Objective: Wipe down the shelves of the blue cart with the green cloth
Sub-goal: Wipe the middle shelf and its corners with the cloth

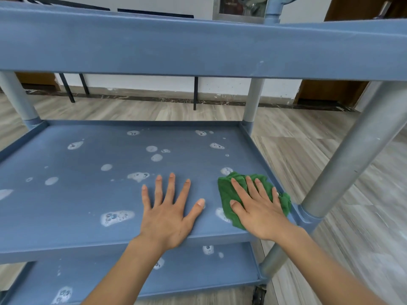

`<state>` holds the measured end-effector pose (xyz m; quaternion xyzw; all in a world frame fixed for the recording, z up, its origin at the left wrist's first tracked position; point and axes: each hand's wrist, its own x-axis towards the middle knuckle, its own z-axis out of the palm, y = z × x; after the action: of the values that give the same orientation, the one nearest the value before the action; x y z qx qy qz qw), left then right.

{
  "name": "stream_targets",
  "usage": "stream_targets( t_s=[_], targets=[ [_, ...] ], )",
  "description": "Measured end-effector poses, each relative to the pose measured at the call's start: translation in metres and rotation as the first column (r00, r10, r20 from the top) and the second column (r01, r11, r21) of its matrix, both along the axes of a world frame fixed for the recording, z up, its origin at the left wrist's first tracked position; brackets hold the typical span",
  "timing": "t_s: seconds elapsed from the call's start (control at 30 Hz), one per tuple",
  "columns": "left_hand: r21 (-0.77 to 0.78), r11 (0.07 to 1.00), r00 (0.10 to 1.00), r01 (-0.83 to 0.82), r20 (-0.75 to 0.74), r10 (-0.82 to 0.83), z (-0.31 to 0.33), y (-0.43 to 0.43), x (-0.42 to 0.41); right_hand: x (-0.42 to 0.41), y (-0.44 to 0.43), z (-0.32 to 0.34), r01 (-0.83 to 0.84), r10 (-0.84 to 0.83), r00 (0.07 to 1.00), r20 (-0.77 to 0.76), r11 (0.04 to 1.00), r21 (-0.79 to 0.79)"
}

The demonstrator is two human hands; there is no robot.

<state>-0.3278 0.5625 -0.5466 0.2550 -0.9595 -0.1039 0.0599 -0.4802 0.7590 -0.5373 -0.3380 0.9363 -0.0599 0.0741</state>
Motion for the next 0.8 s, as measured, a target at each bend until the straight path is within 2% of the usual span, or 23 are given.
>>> stream_targets(
  t_s=[0.2, 0.37, 0.8],
  targets=[
    [0.076, 0.997, 1.000, 0.020, 0.012, -0.021, 0.001, 0.001, -0.012, -0.021, -0.012, -0.003, 0.043, -0.042, 0.999, -0.027, 0.999, 0.015],
    [0.080, 0.996, 0.999, 0.032, 0.028, -0.034, -0.001, 0.005, -0.008, -0.055, -0.042, -0.003, 0.102, -0.102, 0.995, -0.022, 0.995, 0.008],
    [0.090, 0.996, 1.000, -0.002, -0.018, 0.004, 0.000, 0.004, -0.019, -0.216, -0.163, 0.007, 0.058, -0.057, 0.997, -0.059, 0.998, 0.016]
  ],
)
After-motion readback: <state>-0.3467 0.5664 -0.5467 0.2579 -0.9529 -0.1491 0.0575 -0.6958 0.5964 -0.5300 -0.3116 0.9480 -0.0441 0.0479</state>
